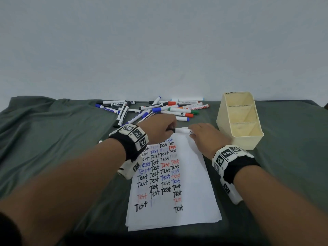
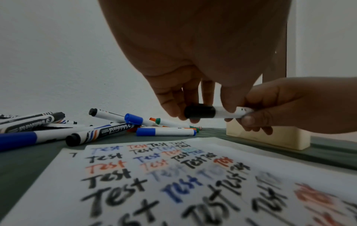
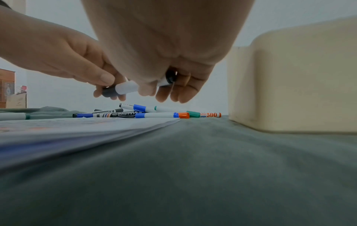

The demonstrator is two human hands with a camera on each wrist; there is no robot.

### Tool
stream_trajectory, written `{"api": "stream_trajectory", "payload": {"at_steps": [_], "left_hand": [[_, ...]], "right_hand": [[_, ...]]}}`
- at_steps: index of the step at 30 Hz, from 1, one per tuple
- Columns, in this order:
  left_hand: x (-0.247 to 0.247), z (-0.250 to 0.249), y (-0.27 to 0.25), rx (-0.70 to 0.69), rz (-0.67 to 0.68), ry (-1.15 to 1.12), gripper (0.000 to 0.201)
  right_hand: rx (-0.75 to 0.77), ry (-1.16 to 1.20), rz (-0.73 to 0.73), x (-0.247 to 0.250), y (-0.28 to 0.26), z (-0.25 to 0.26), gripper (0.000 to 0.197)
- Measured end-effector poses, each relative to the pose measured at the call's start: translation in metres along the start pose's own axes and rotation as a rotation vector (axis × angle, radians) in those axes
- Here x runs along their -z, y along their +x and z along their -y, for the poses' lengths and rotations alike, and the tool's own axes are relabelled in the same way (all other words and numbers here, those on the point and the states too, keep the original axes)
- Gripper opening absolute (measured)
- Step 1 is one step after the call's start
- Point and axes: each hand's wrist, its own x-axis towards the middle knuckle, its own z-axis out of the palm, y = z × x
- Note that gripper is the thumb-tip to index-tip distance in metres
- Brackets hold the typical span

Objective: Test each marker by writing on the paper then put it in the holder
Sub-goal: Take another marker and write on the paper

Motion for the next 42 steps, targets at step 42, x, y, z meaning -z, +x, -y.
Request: {"api": "stream_trajectory", "payload": {"at_steps": [42], "left_hand": [[0.015,0.093,-0.059,0.478,0.155,0.313,0.032]], "right_hand": [[-0.04,0.077,0.015,-0.002,0.002,0.002,0.032]]}}
